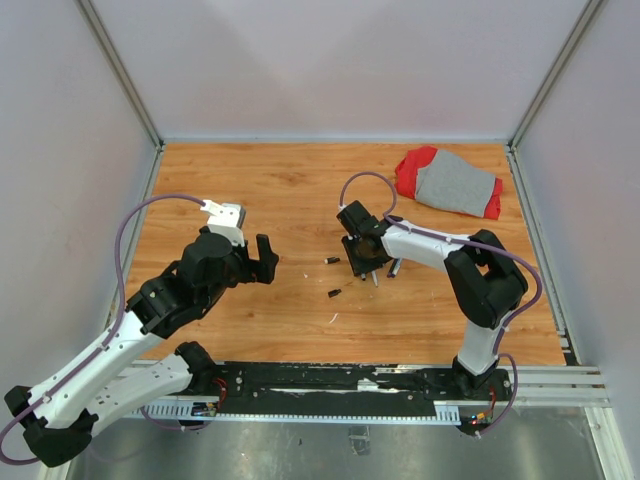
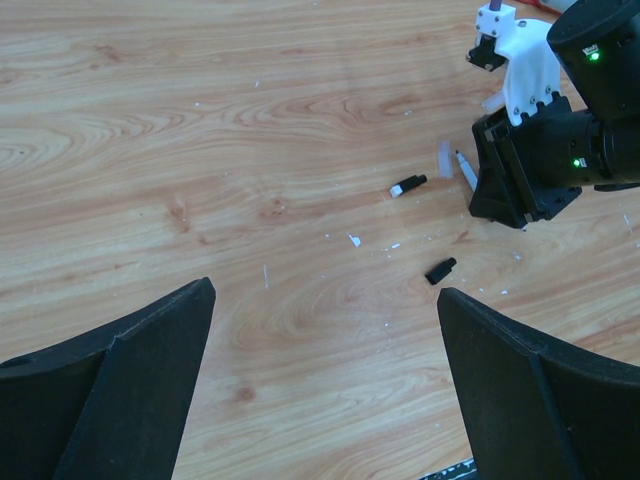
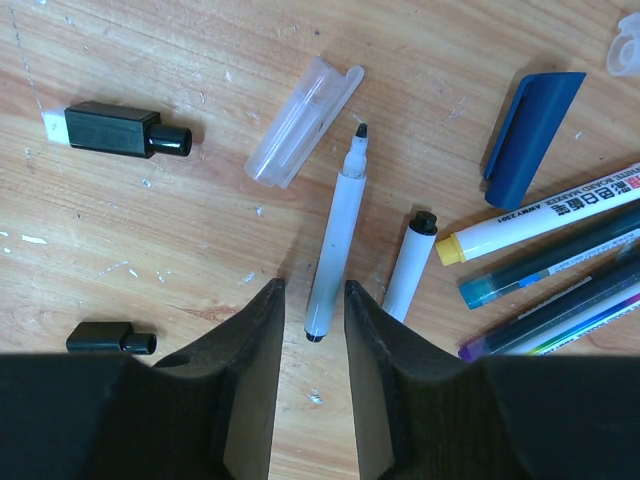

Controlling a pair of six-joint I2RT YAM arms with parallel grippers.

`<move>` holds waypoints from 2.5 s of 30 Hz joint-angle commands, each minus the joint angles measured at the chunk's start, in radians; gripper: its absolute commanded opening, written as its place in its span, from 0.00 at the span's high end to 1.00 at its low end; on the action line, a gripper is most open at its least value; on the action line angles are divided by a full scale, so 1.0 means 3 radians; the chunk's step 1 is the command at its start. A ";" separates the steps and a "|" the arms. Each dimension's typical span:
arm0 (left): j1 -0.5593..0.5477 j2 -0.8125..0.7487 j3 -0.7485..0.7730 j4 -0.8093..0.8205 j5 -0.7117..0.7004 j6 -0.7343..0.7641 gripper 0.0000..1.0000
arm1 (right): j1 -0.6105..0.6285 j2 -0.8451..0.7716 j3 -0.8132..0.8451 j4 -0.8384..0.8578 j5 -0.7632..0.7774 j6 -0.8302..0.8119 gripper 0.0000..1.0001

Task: Insert the pens into the pen caps
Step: Pick up the pen from the center of the board.

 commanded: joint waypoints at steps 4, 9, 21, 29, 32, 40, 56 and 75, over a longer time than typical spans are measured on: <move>0.0014 0.0007 -0.0021 0.0050 -0.0045 0.0054 0.00 | 0.0035 0.0094 -0.0087 -0.0040 0.0088 0.0084 0.70; 0.0014 0.0006 -0.0029 0.0052 -0.0047 0.0056 0.00 | 0.0037 0.0070 -0.0178 -0.0028 0.0083 0.0116 0.72; 0.0019 -0.0055 -0.0024 0.0040 -0.0156 -0.0006 0.00 | 0.0038 -0.0157 -0.0363 0.0099 0.0081 0.0126 0.94; 0.0019 -0.0083 -0.0005 0.0061 -0.0248 -0.0190 0.00 | 0.0038 -0.0410 -0.0453 0.0169 0.0037 0.0122 0.99; 0.0019 -0.0111 -0.0084 0.0149 -0.0257 -0.0392 0.00 | 0.0038 -0.0641 -0.0537 0.0245 -0.0025 0.0105 0.99; 0.0019 -0.0125 -0.0354 0.0628 -0.0077 -0.0915 0.00 | 0.0035 -0.1475 -0.1150 0.0927 -0.0616 0.0175 0.99; -0.0202 0.0293 -0.0808 0.1927 0.0811 -0.1231 0.15 | 0.0246 -0.2425 -0.1725 0.2017 -0.1416 0.1005 0.99; -0.0415 0.0528 -0.0872 0.2407 0.0819 -0.1306 0.42 | 0.0460 -0.2392 -0.1748 0.2677 -0.1640 0.1521 0.99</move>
